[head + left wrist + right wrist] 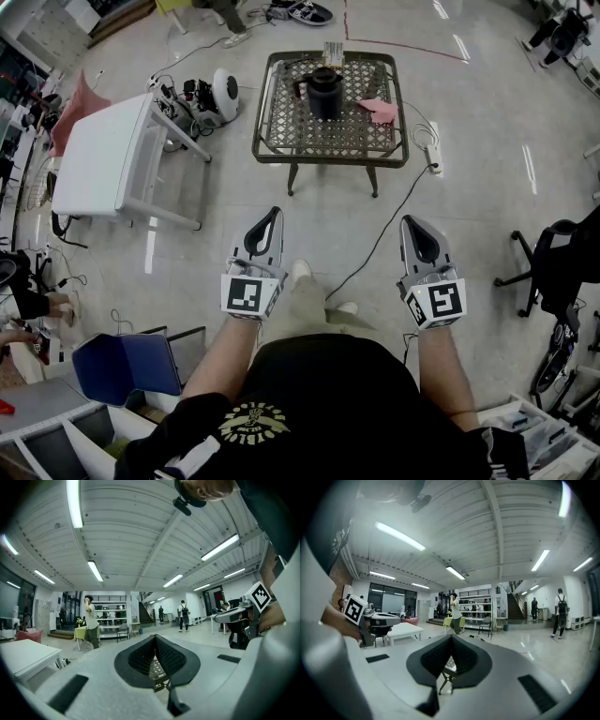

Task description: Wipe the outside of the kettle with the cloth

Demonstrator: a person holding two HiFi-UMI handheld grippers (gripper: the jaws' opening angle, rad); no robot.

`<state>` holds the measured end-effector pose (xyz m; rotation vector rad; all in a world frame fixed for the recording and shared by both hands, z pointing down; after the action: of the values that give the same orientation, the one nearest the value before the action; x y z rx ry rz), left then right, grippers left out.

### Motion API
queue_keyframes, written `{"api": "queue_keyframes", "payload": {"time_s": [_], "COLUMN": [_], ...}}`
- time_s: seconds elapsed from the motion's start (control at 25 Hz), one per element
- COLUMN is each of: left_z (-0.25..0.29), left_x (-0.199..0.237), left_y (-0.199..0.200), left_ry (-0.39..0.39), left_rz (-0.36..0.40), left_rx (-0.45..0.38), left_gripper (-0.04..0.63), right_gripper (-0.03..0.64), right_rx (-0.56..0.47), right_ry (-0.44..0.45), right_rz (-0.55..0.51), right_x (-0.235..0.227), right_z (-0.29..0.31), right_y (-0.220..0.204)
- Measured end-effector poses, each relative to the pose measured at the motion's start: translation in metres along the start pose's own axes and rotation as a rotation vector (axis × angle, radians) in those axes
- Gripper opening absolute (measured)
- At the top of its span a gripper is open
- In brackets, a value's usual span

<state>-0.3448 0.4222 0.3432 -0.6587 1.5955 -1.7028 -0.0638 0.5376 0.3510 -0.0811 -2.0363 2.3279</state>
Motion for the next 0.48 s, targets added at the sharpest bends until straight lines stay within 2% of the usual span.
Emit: {"api": "queue_keyframes", "payload": {"time_s": [0.32, 0.48], "left_z": [0.022, 0.04], "left_x": [0.021, 0.043], "left_y": [-0.027, -0.028], "left_ry": [-0.02, -0.027], "left_rz": [0.007, -0.001], "left_rx": [0.049, 0.036], "left_gripper": [0.009, 0.009], "right_gripper": [0.011, 0.011], "right_rx": [0.029, 0.052], "right_ry": [-0.017, -0.04], "right_rz": [0.033, 0.056], "right_x": [-0.004, -0.004], "right_z": [0.035, 0.056], "right_y": [-0.013, -0.017]}}
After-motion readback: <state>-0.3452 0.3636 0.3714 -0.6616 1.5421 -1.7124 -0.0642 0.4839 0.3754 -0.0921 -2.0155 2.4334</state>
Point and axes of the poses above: the fingertips, and each gripper's own axes: z forward along the fingers, x to its left, y out of its top, the point moved 8 cm from there along -z, backward along the fingers, and after that the axes turned 4 degrees about -y, right-handed, at the moved point
